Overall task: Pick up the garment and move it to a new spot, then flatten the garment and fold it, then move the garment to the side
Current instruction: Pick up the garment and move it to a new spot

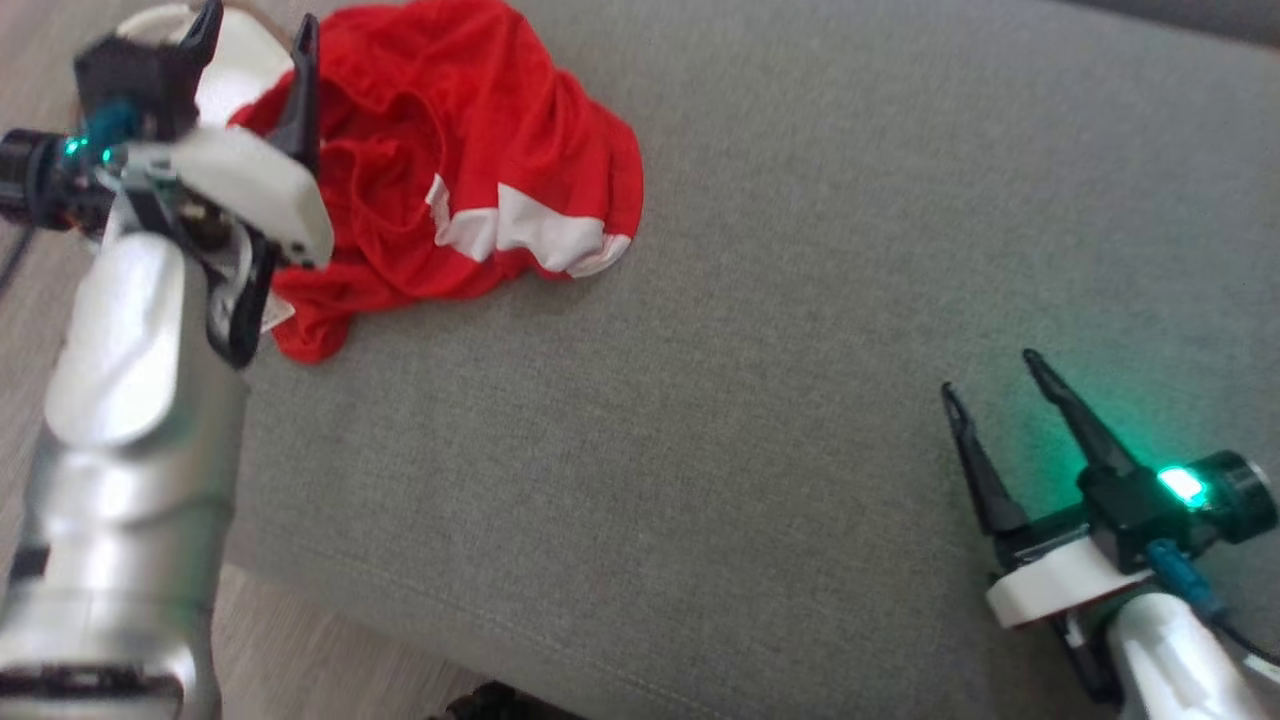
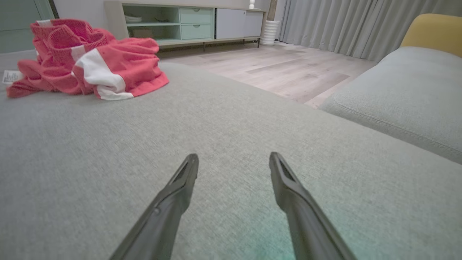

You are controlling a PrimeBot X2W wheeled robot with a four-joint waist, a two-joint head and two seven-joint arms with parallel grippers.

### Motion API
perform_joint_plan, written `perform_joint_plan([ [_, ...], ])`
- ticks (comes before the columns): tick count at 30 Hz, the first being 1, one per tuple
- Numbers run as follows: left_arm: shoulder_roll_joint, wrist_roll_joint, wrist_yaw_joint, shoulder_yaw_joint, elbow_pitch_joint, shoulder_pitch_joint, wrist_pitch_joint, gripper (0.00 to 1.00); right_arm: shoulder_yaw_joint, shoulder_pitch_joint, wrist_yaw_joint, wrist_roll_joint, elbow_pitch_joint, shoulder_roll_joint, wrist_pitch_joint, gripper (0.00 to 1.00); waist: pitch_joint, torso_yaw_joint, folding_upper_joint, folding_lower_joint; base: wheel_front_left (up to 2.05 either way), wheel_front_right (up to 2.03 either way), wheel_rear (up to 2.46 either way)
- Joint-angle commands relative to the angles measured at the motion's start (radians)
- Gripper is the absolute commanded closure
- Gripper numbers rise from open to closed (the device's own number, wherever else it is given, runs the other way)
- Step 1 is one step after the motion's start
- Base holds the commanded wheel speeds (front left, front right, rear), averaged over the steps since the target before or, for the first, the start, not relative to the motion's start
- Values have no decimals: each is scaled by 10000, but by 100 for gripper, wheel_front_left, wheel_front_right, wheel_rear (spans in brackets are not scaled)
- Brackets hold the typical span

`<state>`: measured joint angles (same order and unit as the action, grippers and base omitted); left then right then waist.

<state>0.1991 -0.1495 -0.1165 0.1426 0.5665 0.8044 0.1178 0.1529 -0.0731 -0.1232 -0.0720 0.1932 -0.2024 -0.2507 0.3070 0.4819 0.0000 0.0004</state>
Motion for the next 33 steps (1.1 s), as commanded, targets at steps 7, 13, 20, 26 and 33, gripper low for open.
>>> perform_joint_plan([
  [7, 407, -509, -127, 417, 2562, 1508, 1403, 0, 132, -35, -75, -73, -644, -599, -111, 0, 768, 64, 0, -4, 0, 0, 0],
  [13, 212, -1555, -138, 1336, 3888, 1450, 1658, 0, 230, -115, -75, -122, -782, -665, -111, 0, 1005, -18, 0, -4, 0, 0, 0],
  [20, 397, -2508, -140, 2344, 4348, 1492, 1189, 100, 218, -173, -75, -68, -836, -694, -111, 0, 1022, -27, 0, -4, 0, 0, 0],
  [26, 705, -3028, -141, 3056, 4150, 2007, 473, 100, 342, -120, -75, 94, -637, -279, -111, 0, 244, -111, 0, -4, 0, 0, 0],
  [33, 1164, -4003, -141, 4309, 2764, 2676, 619, 100, 548, -79, -75, 335, -390, 550, -111, 0, -1231, -777, 0, -4, 0, 0, 0],
])
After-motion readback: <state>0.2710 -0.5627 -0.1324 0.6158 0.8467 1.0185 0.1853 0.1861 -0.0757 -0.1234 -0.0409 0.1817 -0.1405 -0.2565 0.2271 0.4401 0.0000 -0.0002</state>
